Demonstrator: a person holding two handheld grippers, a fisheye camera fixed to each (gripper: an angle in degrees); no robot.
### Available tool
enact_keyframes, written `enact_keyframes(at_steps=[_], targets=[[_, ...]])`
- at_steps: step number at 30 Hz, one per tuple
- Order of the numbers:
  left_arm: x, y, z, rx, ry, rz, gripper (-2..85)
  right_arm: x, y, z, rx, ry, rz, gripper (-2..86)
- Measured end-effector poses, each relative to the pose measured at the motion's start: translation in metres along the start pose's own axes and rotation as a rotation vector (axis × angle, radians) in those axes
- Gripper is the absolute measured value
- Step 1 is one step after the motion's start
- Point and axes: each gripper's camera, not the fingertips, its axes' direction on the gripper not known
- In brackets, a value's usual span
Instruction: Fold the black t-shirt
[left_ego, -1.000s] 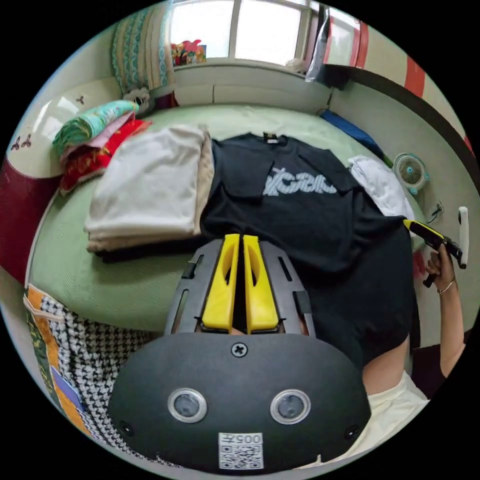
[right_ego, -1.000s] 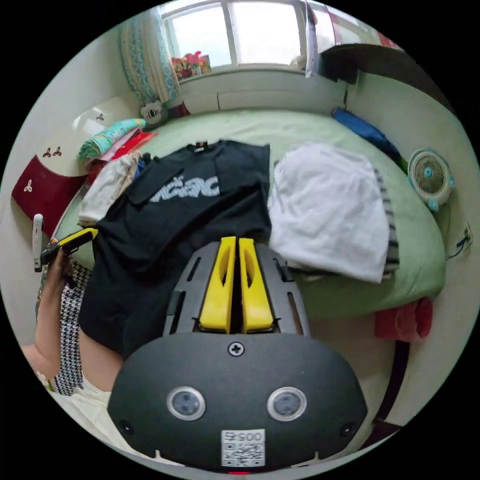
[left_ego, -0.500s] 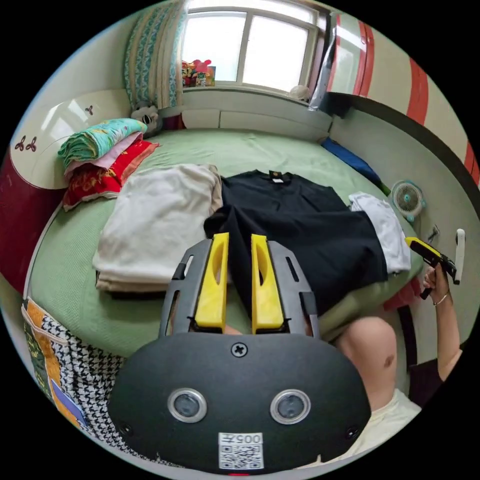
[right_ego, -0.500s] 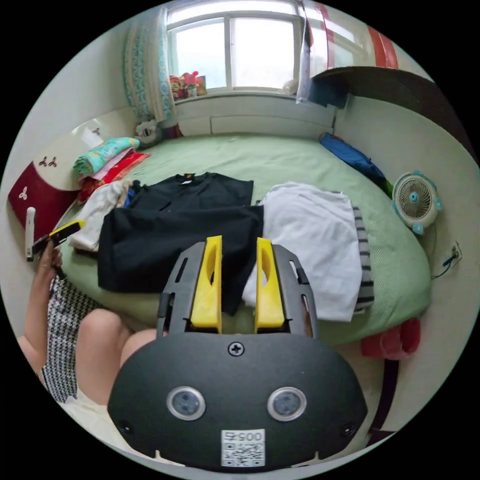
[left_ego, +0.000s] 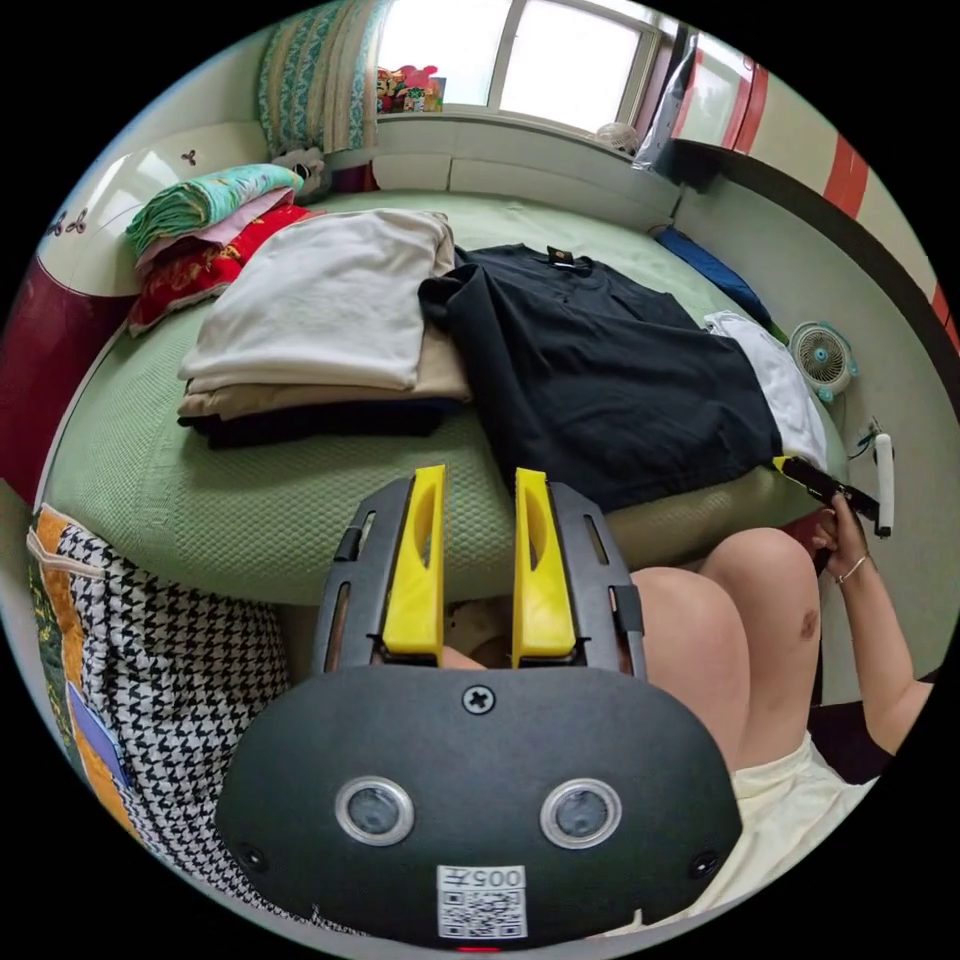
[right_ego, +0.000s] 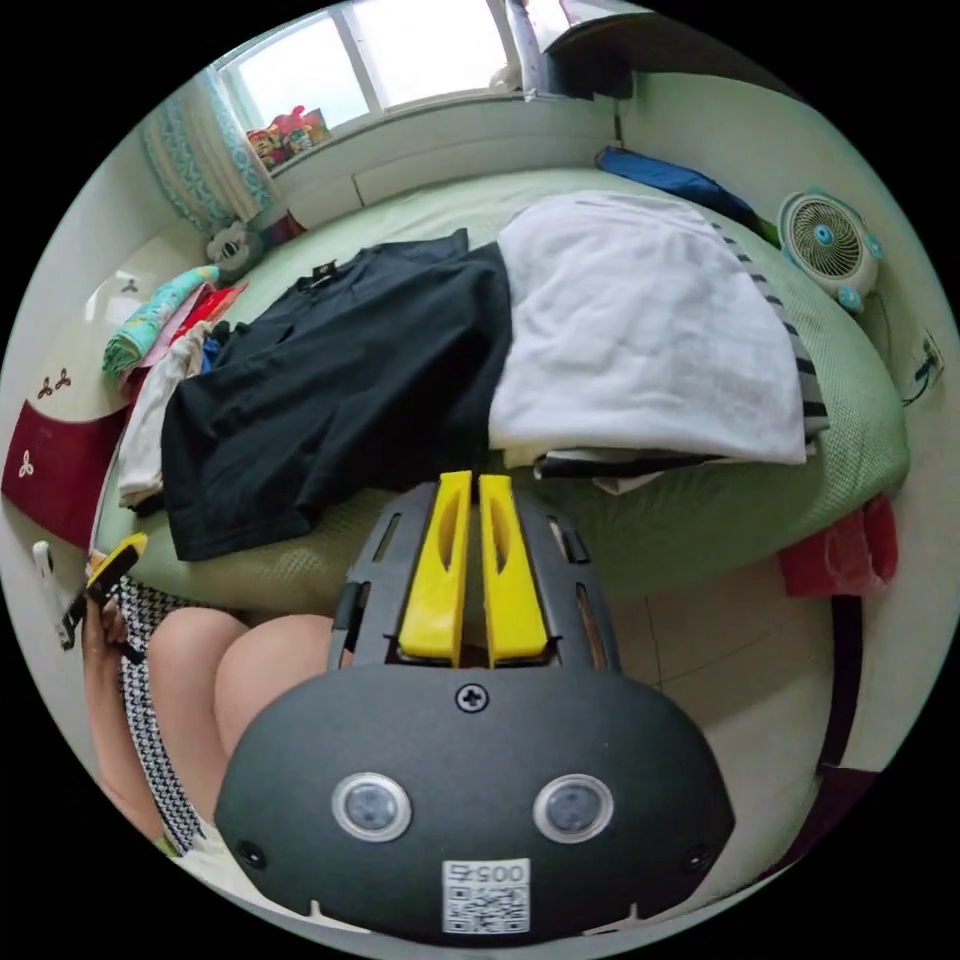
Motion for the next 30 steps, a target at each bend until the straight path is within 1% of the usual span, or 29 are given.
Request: enact_keyframes(at_steps=[4, 8, 12, 14, 19, 24, 27, 30], targets=[[-0.005, 0.006, 0.008, -0.013, -0.021, -0.005, 10.8, 0.0, 0.01, -0.049, 0.101, -0.075, -0.025, -1.5], [-0.004, 0.008, 0.023, -0.043, -0.011, 0.0, 10.5, 0.013, 0.02, -0.119, 0.236, -0.051, -0.012, -1.6], [0.002, 0.008, 0.036, -0.056, 0.006, 0.014, 10.3, 0.03, 0.017, -0.158, 0.288, -0.007, 0.0, -1.6], [0.005, 0.007, 0.044, -0.057, 0.014, 0.013, 10.2, 0.034, 0.016, -0.164, 0.292, 0.031, -0.003, -1.6], [0.009, 0.002, 0.056, -0.054, 0.097, -0.001, 10.0, 0.039, 0.015, -0.157, 0.235, 0.036, -0.003, -1.6], [0.017, -0.004, 0.068, -0.072, 0.105, 0.013, 9.3, 0.04, 0.017, -0.152, 0.22, 0.028, 0.006, -1.6], [0.02, -0.006, 0.073, -0.078, 0.118, 0.008, 7.9, 0.042, 0.017, -0.153, 0.216, 0.021, 0.009, -1.6], [0.023, -0.006, 0.073, -0.058, 0.119, 0.019, 4.6, 0.045, 0.017, -0.155, 0.214, 0.017, 0.008, -1.6]])
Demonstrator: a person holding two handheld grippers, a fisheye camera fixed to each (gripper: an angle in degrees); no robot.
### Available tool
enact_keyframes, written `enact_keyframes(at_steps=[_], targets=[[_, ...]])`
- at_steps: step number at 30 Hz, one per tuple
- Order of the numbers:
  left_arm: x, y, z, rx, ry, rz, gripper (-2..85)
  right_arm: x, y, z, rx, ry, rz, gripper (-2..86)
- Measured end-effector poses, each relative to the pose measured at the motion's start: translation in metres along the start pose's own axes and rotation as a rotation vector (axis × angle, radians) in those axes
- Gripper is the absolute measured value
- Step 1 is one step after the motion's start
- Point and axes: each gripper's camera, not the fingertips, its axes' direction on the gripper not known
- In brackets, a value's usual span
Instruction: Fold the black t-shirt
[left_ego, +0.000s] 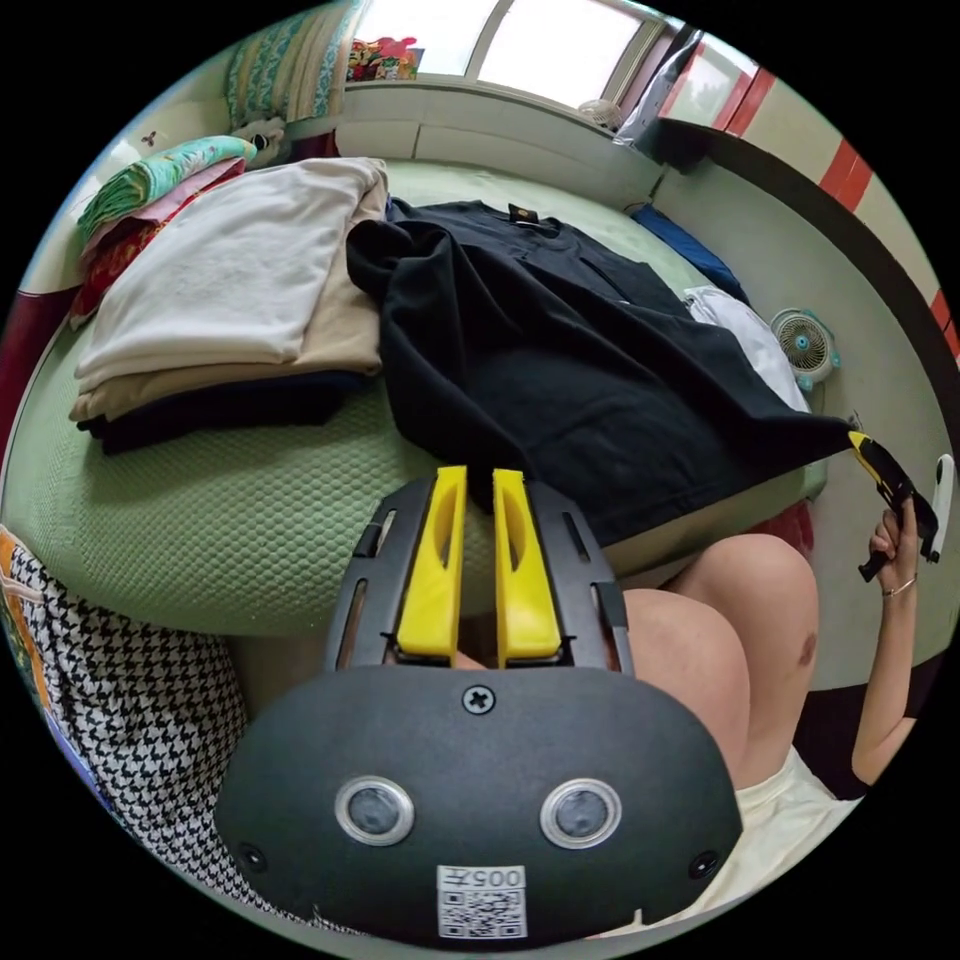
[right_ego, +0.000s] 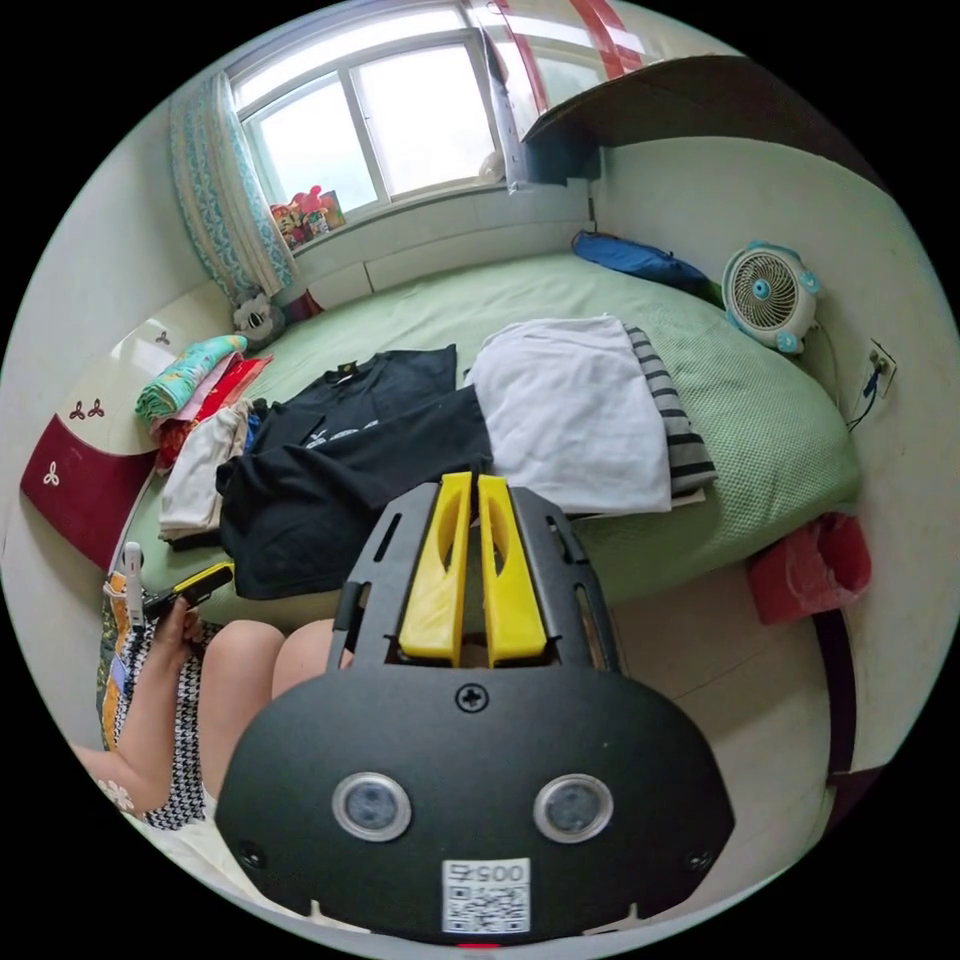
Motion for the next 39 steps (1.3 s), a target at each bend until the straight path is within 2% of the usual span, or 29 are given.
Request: enact_keyframes(at_steps=[4, 12, 16, 20, 28, 33, 39], targets=[[0.003, 0.0, -0.011, 0.002, 0.021, 0.02, 1.1, 0.005, 0.0, -0.001, -0.006, -0.009, 0.009, -1.6], [-0.001, -0.033, -0.081, 0.237, -0.016, 0.024, 0.3, 0.016, -0.007, -0.004, 0.01, -0.021, 0.026, -1.6], [-0.008, -0.046, -0.066, 0.132, -0.039, -0.003, 1.7, 0.017, -0.008, -0.002, 0.007, -0.015, 0.026, -1.6], [-0.022, -0.018, -0.045, 0.04, -0.041, -0.059, 5.7, 0.021, -0.008, -0.004, 0.007, -0.019, 0.032, -1.6], [-0.056, 0.037, -0.054, -0.002, -0.058, -0.18, 6.5, 0.037, -0.005, -0.005, -0.021, -0.011, 0.053, -1.6], [-0.061, 0.044, -0.063, 0.052, -0.016, -0.147, 8.1, 0.038, -0.004, -0.009, -0.02, -0.017, 0.063, -1.6], [-0.065, 0.03, -0.044, 0.043, 0.019, -0.027, 15.3, 0.033, -0.004, -0.019, -0.019, -0.013, 0.054, -1.6]])
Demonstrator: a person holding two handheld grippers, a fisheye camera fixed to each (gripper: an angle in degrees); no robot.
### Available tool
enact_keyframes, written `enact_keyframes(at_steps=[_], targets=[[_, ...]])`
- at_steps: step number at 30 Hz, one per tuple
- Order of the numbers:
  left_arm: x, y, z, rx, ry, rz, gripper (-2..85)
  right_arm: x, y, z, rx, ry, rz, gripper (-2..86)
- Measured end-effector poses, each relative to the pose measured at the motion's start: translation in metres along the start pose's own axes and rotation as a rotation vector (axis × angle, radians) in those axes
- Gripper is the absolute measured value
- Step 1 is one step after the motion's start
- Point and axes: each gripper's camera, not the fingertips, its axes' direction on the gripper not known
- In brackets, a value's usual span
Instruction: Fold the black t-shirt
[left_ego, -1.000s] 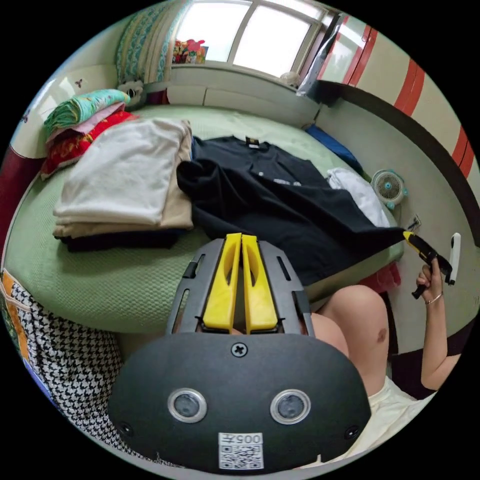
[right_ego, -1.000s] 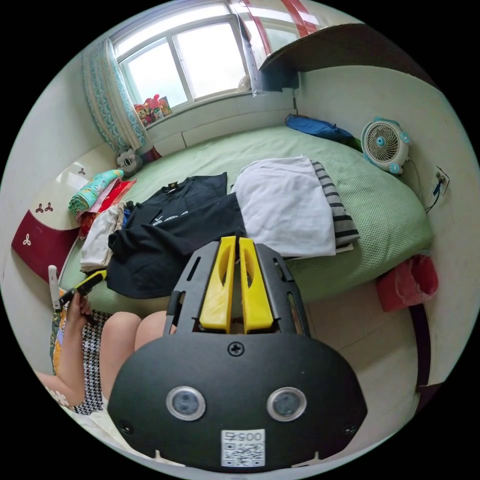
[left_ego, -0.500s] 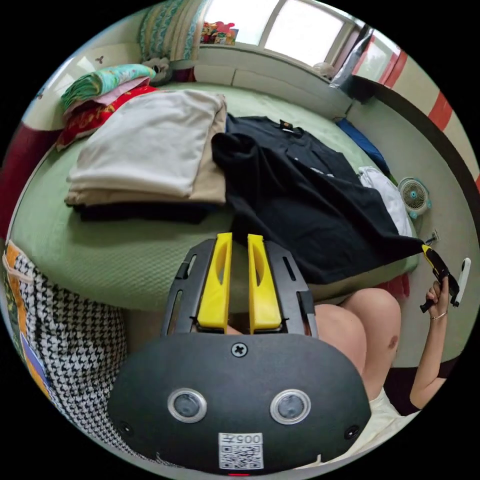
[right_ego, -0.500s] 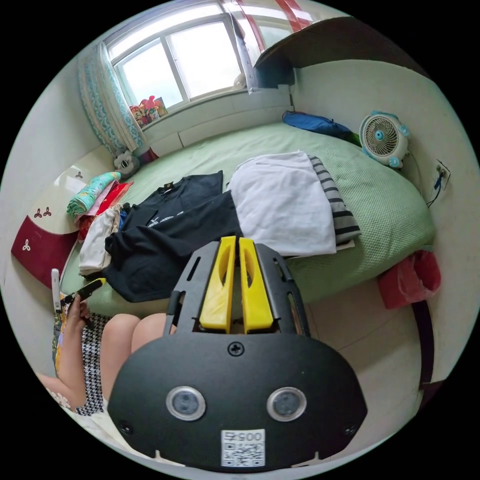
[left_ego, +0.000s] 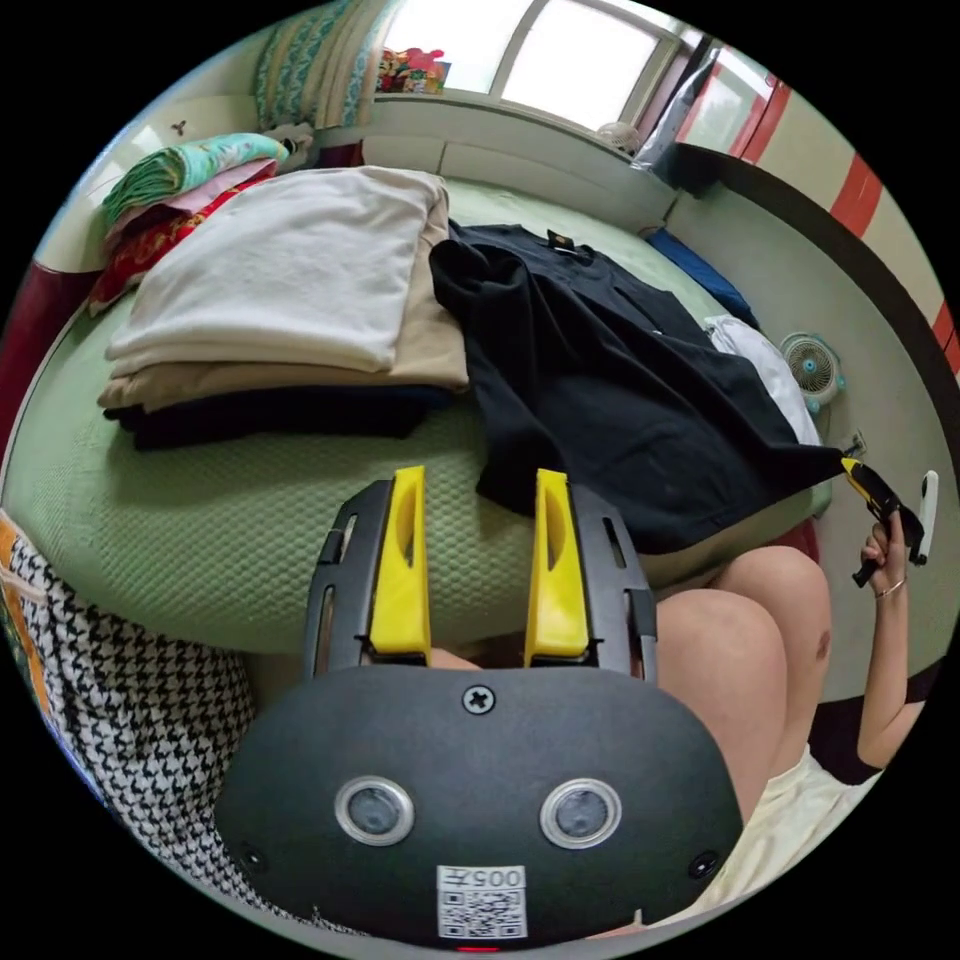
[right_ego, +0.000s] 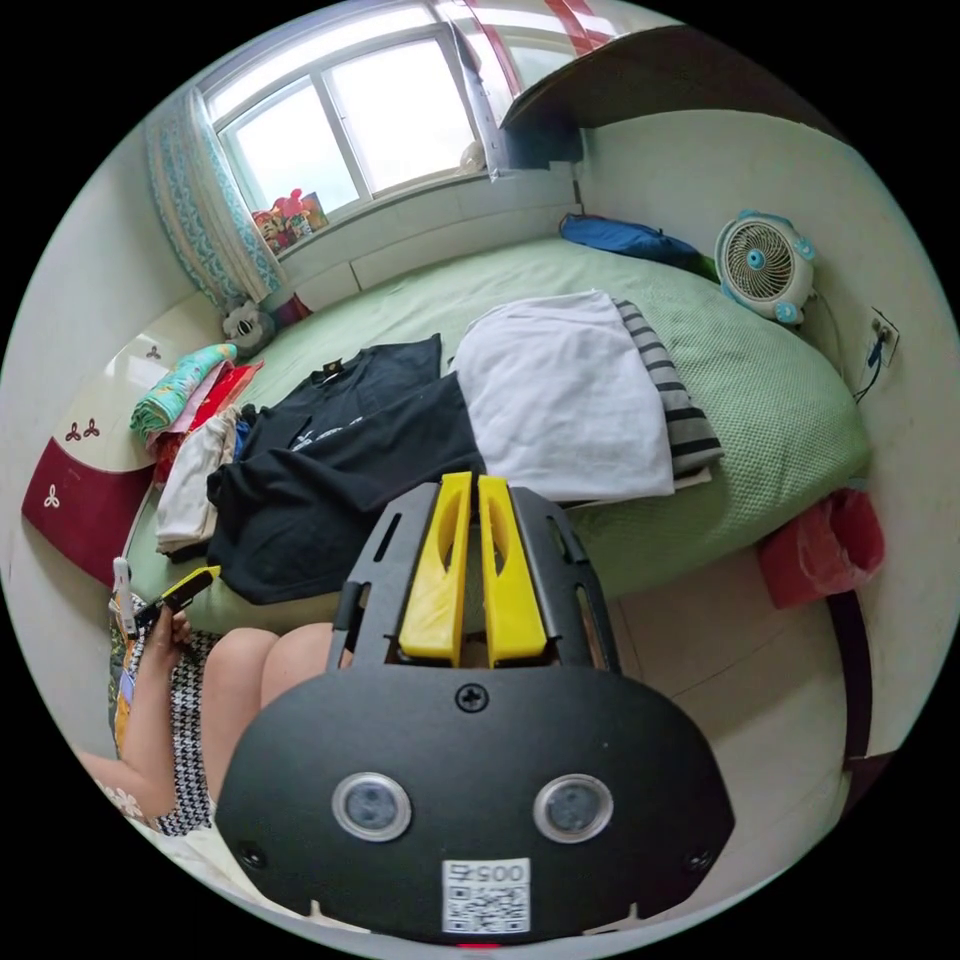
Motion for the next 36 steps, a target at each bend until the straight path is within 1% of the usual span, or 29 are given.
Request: enact_keyframes(at_steps=[3, 5, 12, 18, 22, 25, 29, 32, 36], targets=[[0.0, -0.004, -0.002, -0.021, 0.013, 0.014, 13.1, -0.002, -0.001, -0.006, 0.001, 0.005, -0.007, -1.6], [0.006, -0.002, -0.009, -0.053, 0.059, 0.047, 7.5, -0.004, -0.001, -0.009, 0.005, 0.009, -0.01, -1.6], [0.019, 0.019, -0.04, -0.092, 0.017, 0.107, 4.7, -0.008, 0.002, -0.023, 0.01, -0.012, 0.0, -1.6], [0.022, 0.044, -0.112, -0.036, -0.004, 0.132, 4.1, -0.017, 0.007, -0.051, 0.023, -0.039, -0.063, -1.6], [0.03, 0.063, -0.181, 0.034, -0.052, 0.168, 4.1, -0.021, 0.013, -0.079, 0.022, -0.045, -0.092, -1.6], [0.032, 0.078, -0.227, 0.069, -0.07, 0.171, 4.0, -0.023, 0.021, -0.112, 0.041, -0.065, -0.115, -1.6], [0.031, 0.102, -0.281, 0.121, -0.033, 0.145, 3.2, -0.022, 0.033, -0.162, 0.086, -0.064, -0.133, -1.6], [0.03, 0.123, -0.303, 0.107, -0.054, 0.128, 2.1, -0.02, 0.043, -0.19, 0.1, -0.089, -0.136, -1.6], [0.025, 0.147, -0.317, 0.111, -0.02, 0.101, 1.1, -0.021, 0.06, -0.214, 0.11, -0.088, -0.153, -1.6]])
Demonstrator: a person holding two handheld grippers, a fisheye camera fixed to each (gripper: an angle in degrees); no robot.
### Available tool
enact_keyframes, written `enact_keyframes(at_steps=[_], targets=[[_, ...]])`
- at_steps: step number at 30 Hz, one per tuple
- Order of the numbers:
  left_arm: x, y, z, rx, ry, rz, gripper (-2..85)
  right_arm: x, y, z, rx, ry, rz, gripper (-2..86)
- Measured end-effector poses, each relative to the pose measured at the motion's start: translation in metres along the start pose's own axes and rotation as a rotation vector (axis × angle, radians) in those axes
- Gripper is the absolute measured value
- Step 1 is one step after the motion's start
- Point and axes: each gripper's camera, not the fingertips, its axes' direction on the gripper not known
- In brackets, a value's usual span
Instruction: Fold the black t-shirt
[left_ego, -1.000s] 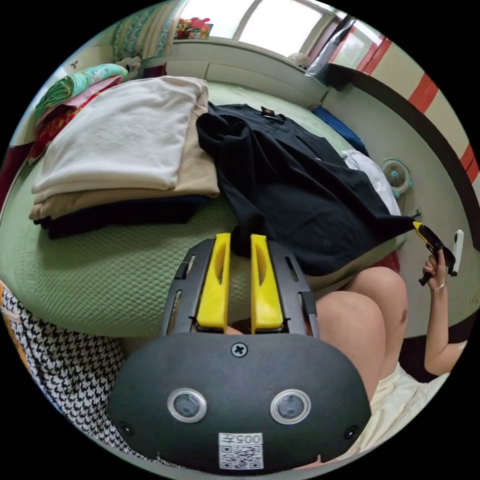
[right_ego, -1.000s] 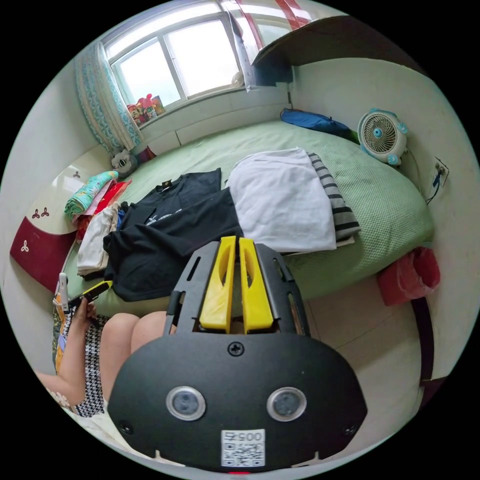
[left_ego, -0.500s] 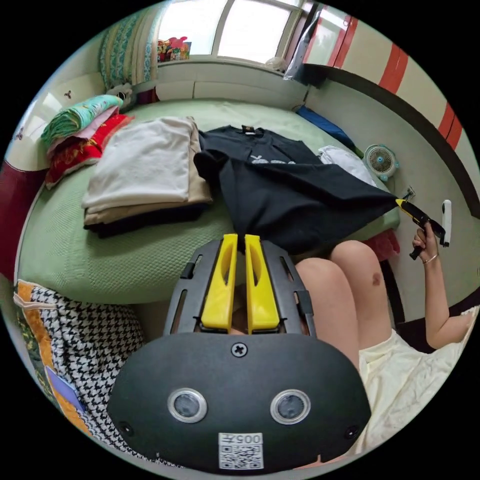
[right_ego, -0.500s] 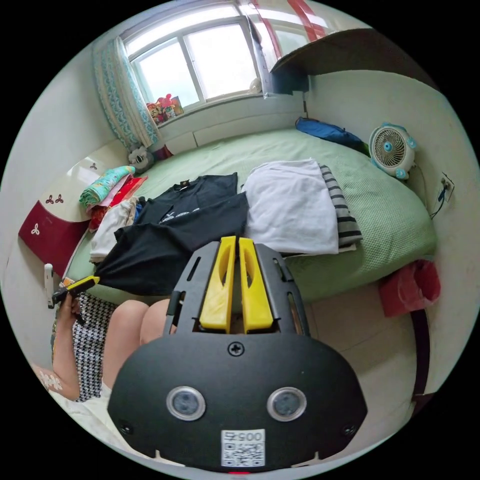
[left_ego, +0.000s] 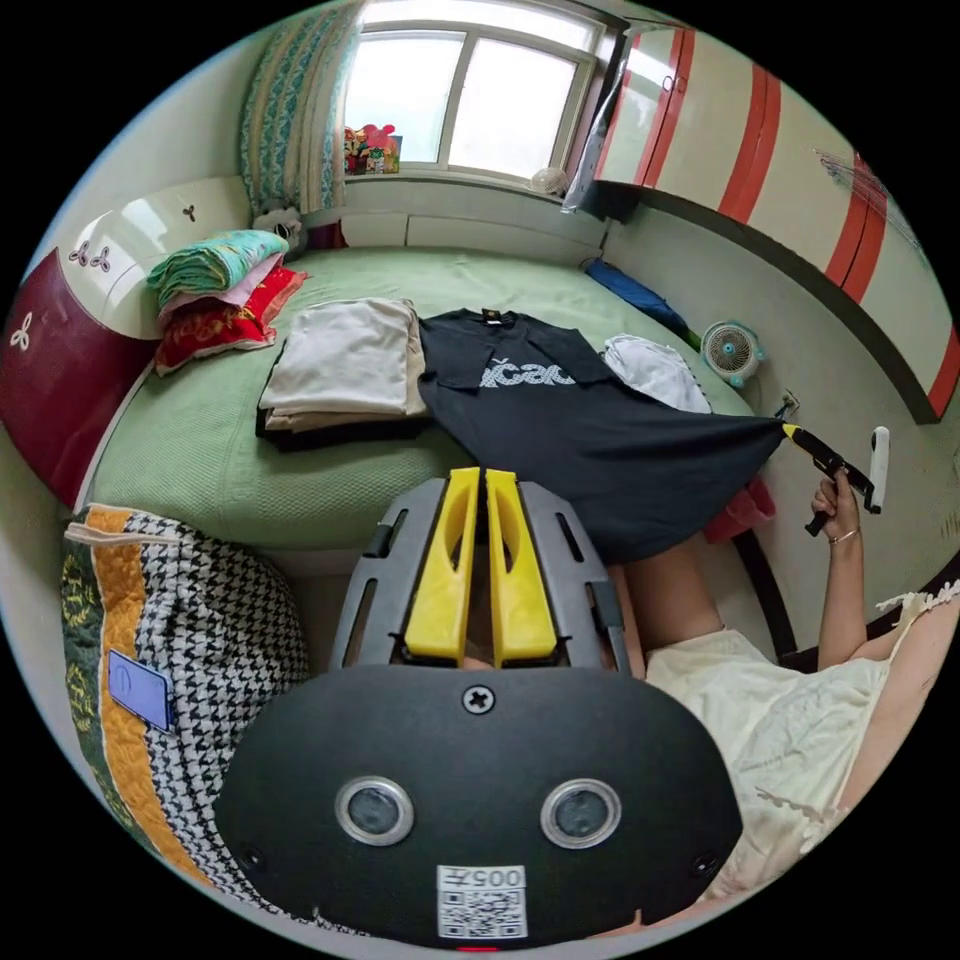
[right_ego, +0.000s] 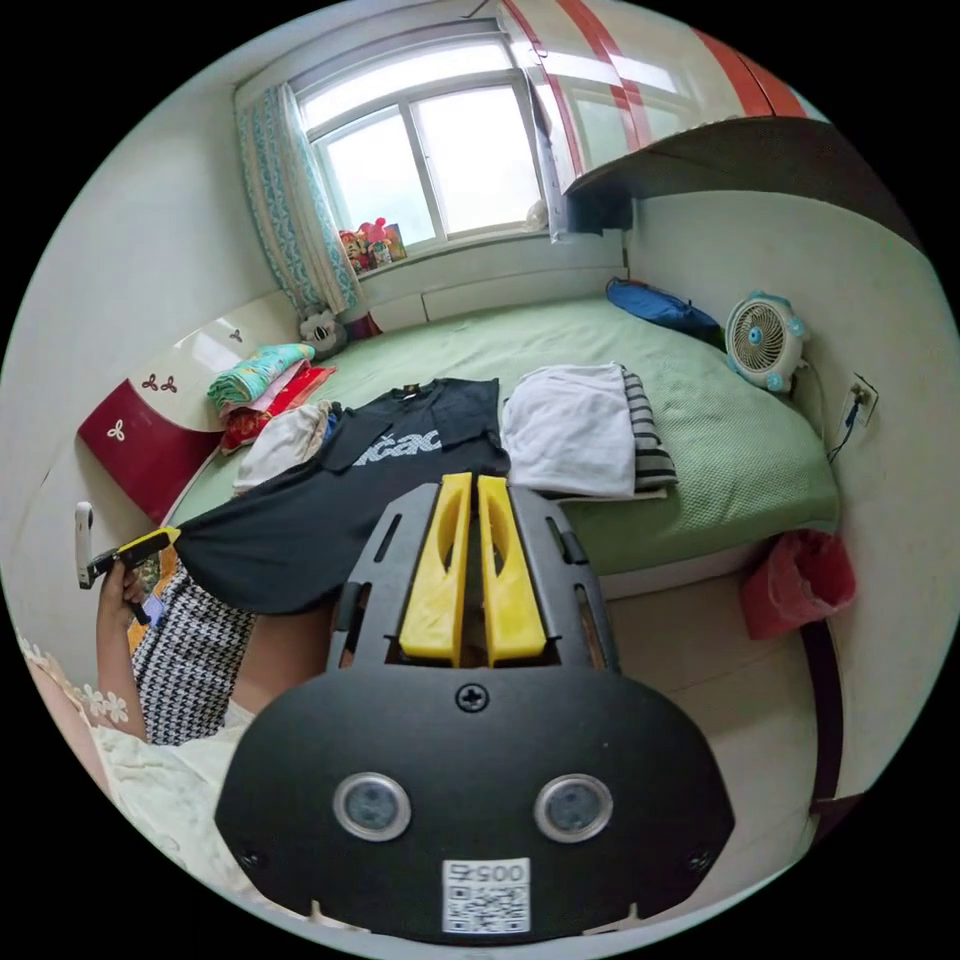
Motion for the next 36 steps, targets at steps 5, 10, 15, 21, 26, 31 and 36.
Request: enact_keyframes(at_steps=[5, 10, 15, 21, 26, 31, 36], targets=[[-0.008, 0.022, -0.017, 0.019, 0.044, -0.05, 0.5, -0.002, 0.011, -0.018, 0.001, -0.004, 0.001, -1.6], [-0.011, 0.035, -0.041, 0.041, 0.02, -0.05, 0.4, -0.002, 0.022, -0.038, 0.007, -0.012, 0.002, -1.6], [-0.02, 0.046, -0.063, 0.057, 0.021, -0.061, 0.4, 0.0, 0.033, -0.057, 0.016, -0.005, 0.005, -1.6], [-0.031, 0.052, -0.066, 0.052, 0.028, -0.09, 0.4, 0.007, 0.036, -0.053, 0.001, -0.011, 0.029, -1.6], [-0.042, 0.043, -0.058, 0.038, 0.027, -0.106, 0.4, 0.014, 0.03, -0.038, -0.014, -0.02, 0.047, -1.6], [-0.053, 0.025, -0.048, 0.034, 0.022, -0.117, 0.4, 0.019, 0.02, -0.018, -0.025, -0.015, 0.064, -1.6], [-0.063, -0.007, -0.033, 0.029, 0.011, -0.111, 0.4, 0.024, 0.002, 0.016, -0.037, -0.015, 0.095, -1.6]])
